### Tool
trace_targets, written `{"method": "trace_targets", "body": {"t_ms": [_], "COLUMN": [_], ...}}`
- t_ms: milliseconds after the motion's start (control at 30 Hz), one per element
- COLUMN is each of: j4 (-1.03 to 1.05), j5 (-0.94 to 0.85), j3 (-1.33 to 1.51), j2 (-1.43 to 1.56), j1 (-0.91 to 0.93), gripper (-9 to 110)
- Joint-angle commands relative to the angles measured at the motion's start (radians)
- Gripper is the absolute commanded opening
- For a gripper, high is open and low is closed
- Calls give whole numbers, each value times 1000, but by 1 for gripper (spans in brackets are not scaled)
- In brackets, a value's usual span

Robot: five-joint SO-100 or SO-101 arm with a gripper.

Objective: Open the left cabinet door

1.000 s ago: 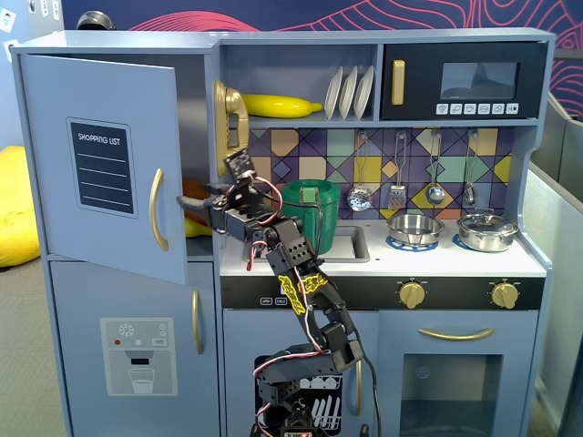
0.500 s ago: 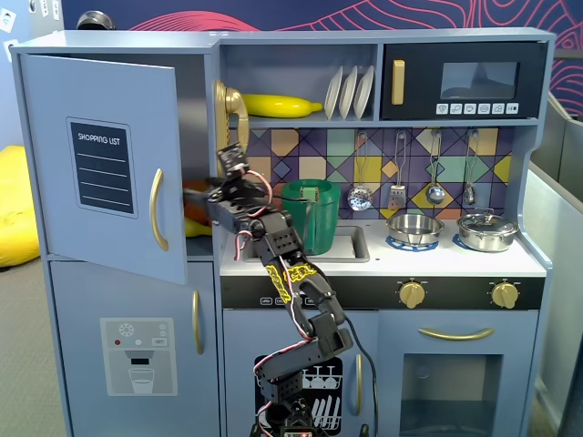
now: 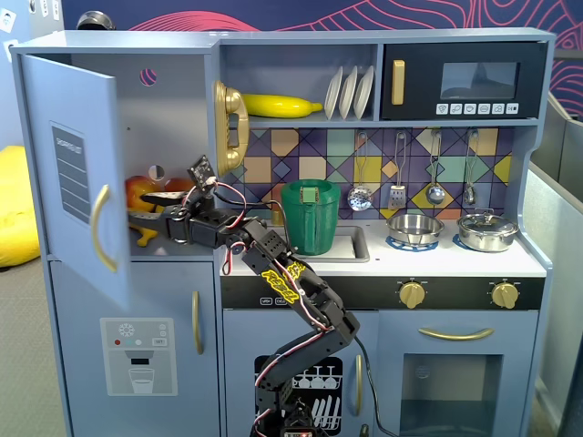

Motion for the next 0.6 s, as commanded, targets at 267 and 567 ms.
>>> {"method": "trace_targets", "body": {"t_ms": [267,567], "j4": [202,555], "j5": [195,388], "j3": [196,696], "j2": [126,405], "j1": [532,1100], "gripper": [11,2]}}
